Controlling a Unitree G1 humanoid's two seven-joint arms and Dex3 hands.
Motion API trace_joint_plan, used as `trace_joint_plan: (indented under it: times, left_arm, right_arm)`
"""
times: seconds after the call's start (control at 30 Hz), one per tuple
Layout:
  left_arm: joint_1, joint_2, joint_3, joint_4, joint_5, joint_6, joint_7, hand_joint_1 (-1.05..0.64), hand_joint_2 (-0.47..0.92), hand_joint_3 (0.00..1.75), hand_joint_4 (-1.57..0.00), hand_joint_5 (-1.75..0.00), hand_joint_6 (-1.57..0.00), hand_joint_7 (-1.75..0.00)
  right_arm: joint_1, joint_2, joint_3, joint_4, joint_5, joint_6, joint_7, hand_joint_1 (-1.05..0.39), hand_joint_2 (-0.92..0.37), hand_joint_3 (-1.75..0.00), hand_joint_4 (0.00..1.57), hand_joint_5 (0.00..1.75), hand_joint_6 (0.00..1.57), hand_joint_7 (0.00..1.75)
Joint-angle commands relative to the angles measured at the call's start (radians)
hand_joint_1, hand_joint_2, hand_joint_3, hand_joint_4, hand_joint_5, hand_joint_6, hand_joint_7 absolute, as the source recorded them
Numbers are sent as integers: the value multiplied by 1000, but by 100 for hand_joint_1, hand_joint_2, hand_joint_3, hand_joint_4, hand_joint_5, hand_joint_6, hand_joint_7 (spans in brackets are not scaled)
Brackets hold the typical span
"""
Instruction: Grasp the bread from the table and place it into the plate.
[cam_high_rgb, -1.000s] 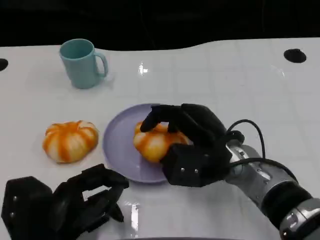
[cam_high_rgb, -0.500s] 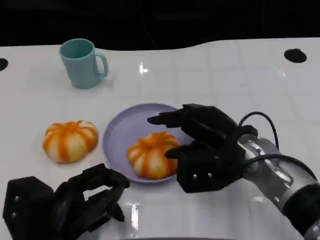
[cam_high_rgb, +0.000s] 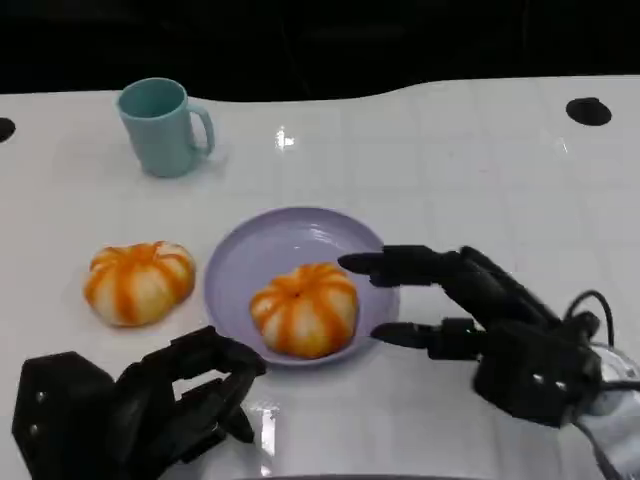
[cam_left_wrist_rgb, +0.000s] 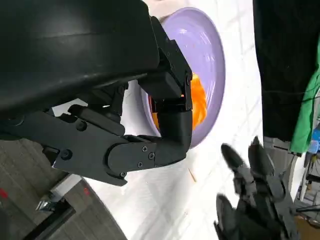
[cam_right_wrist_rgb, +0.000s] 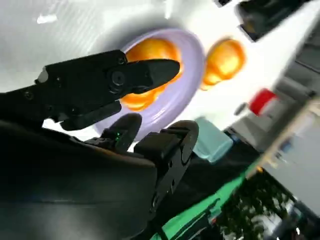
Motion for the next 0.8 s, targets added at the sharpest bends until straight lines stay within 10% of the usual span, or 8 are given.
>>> trace_joint_plan:
  times: [0.03,0.2,0.47,0.8]
  left_arm:
    - [7,11,7,-19,1,5,8,-43,88,44,-68,-168,-73,-120]
    - [9,15,10,-24,0,10,7,-43,88,44,-68,-169,-73,-120]
    - [18,15,12,-35,-5,17,6,-44,89,44,-68,-168,-72,-121]
    - [20,17,18,-42,-10,25,6,-45,91,42,-68,-167,-70,-122]
  right_arm:
    - [101,-29,-70,-57,119,-75,46,-29,-92,-28,47,107,78,18]
    - [200,-46,-125,-133,215,-85,100,-28,-92,-37,56,118,86,29]
    - [321,-90,-170,-247,244,-81,150,-31,-92,-44,72,133,67,99]
    - [486,-65,-177,-465,263,127,117,-35,-92,-49,66,158,60,135]
